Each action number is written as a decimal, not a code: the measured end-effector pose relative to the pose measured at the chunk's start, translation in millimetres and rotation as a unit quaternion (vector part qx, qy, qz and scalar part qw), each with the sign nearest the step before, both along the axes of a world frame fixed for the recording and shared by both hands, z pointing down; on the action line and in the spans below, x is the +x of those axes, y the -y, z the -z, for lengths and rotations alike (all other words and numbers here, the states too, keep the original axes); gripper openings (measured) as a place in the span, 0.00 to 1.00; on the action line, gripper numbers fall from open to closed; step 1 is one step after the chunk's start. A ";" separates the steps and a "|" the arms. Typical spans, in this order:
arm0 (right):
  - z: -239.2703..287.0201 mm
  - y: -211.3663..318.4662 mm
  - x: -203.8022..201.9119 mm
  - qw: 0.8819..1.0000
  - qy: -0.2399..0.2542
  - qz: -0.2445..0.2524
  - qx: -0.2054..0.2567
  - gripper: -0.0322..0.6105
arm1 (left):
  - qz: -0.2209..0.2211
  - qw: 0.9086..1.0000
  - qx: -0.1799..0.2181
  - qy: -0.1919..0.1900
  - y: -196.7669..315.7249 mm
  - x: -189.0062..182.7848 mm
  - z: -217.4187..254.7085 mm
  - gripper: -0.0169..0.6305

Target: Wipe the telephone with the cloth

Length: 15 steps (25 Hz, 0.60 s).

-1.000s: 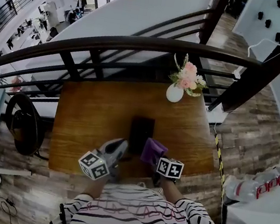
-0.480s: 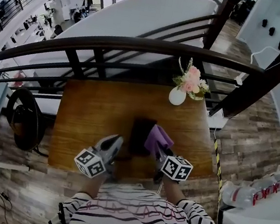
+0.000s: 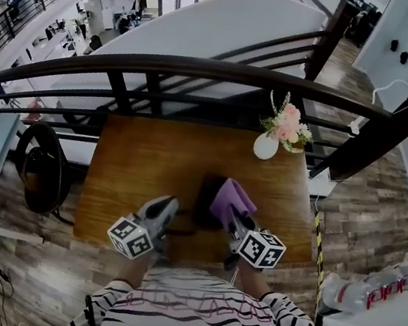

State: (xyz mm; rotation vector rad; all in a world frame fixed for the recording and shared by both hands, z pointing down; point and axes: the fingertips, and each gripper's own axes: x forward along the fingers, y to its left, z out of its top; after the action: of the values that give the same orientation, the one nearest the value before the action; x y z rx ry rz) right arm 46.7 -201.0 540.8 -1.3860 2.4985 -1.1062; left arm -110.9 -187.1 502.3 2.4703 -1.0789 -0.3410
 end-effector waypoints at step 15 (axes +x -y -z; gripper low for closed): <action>-0.3 -11.3 -13.6 1.000 -0.005 0.021 0.003 0.11 | 0.027 1.000 0.001 -0.003 -12.6 -14.5 -2.8 0.03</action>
State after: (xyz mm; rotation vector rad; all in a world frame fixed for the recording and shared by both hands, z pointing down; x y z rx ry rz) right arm 33.1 -189.7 541.1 -1.3469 2.5470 -1.1011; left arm -125.4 -174.5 505.2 2.4436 -1.1451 -0.3654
